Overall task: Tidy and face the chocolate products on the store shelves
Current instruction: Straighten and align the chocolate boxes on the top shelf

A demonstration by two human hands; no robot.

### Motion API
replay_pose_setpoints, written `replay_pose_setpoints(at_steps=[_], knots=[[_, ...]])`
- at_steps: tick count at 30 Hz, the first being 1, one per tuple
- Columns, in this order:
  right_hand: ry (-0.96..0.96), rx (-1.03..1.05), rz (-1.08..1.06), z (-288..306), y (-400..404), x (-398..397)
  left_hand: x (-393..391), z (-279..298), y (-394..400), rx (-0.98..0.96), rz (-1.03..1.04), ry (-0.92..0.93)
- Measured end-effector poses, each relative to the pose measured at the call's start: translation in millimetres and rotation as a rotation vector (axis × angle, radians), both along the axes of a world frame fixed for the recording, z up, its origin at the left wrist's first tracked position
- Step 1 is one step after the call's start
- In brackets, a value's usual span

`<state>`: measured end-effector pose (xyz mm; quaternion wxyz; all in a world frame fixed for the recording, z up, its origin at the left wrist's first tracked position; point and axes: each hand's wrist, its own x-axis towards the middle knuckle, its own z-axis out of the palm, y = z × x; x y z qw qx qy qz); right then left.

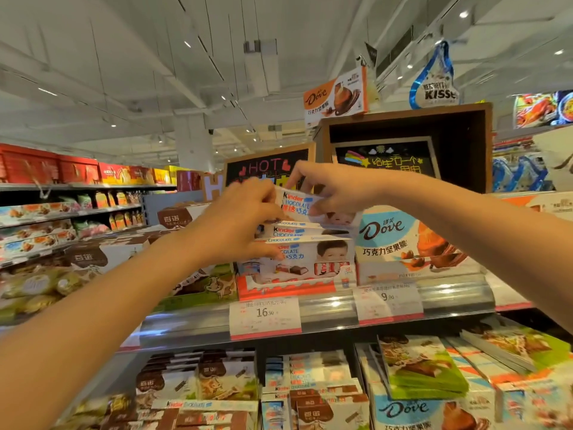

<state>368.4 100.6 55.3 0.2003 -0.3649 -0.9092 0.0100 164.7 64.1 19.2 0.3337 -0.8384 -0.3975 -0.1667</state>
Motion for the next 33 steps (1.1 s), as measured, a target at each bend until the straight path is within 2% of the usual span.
replay_pose_setpoints(at_steps=[3,9,14,21,24,28,33], knots=[[-0.043,0.015,0.011,-6.7,0.2,-3.0,-3.5,-1.9,1.1,0.071,0.032,-0.028],[-0.043,0.040,0.023,-11.7,-2.7,-1.5,-2.3,-1.8,0.1,-0.128,-0.053,-0.107],[-0.137,0.016,0.021,-17.4,-5.3,1.8,-1.3,1.5,-1.8,-0.098,-0.040,-0.052],[-0.094,-0.114,0.065,-30.0,2.6,-11.2,1.9,-0.1,-1.3,-0.149,0.080,-0.020],[0.005,-0.058,0.024,-28.1,-0.8,-5.9,4.8,1.7,-2.4,-0.162,0.152,0.010],[0.184,0.005,-0.008,-20.1,-11.7,40.4,18.1,5.0,-2.4,-0.173,0.200,0.000],[0.292,-0.032,-0.122,-6.7,-12.2,127.0,64.8,7.6,4.5,-0.239,0.102,-0.140]])
